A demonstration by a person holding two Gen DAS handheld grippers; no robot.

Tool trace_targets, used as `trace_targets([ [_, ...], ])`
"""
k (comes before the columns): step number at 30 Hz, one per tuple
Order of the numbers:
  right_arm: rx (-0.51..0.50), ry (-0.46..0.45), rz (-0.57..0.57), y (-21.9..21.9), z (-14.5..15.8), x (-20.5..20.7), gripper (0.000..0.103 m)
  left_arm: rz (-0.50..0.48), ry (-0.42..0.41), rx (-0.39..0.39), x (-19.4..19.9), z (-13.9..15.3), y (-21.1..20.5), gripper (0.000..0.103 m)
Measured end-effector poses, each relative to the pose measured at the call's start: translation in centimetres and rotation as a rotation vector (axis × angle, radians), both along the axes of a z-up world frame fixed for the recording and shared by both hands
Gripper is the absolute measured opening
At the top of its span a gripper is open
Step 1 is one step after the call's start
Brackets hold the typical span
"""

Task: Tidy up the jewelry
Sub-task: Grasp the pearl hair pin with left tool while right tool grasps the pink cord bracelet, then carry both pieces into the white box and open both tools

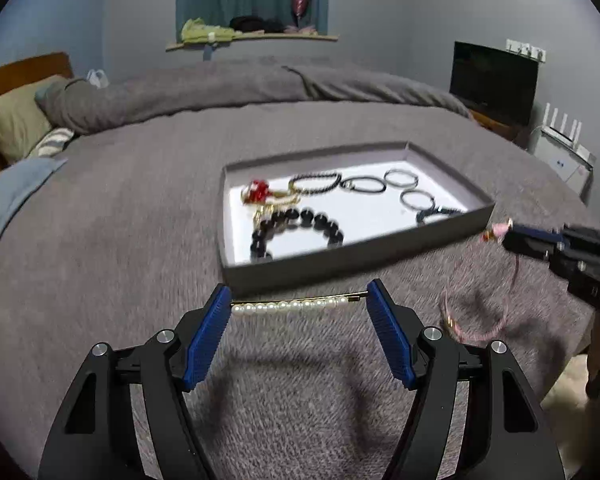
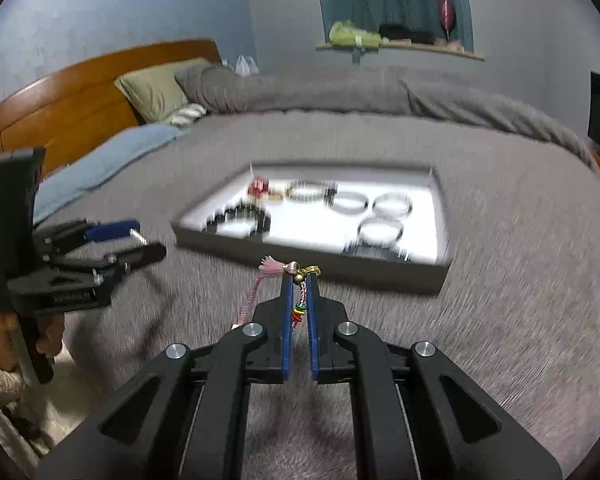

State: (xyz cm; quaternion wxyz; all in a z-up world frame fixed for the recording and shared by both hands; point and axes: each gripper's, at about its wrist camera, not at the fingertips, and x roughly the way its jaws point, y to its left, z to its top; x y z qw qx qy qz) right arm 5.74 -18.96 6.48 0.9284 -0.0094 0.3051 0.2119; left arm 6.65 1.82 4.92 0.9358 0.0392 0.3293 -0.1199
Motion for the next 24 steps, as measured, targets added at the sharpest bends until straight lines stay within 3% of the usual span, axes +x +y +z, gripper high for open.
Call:
trace_targets([
  [6, 0.016, -0.102, -0.044, -0.8, 4.2, 2.3, 0.007, -0.024, -0.035, 0.022, 1.5, 1.6, -0.6, 0.071],
  [11, 0.046, -0.114, -0.073, -1.2, 5.4, 5.4, 0.007, -0.040, -0.034, 0.005, 3.4, 2.2, -0.8, 0.071],
  [19, 0.121, 0.033, -0.084, -1.0, 1.7, 11.4, 0.007, -0.022, 0.029, -0.026, 7.8, 1.2, -0.4, 0.071],
  [24, 0.101, 0.134, -0.071, 0.2, -1.3, 13.4, 0.007, -0.043, 0.054, -0.036, 11.0, 1.3, -1.1, 0.071],
])
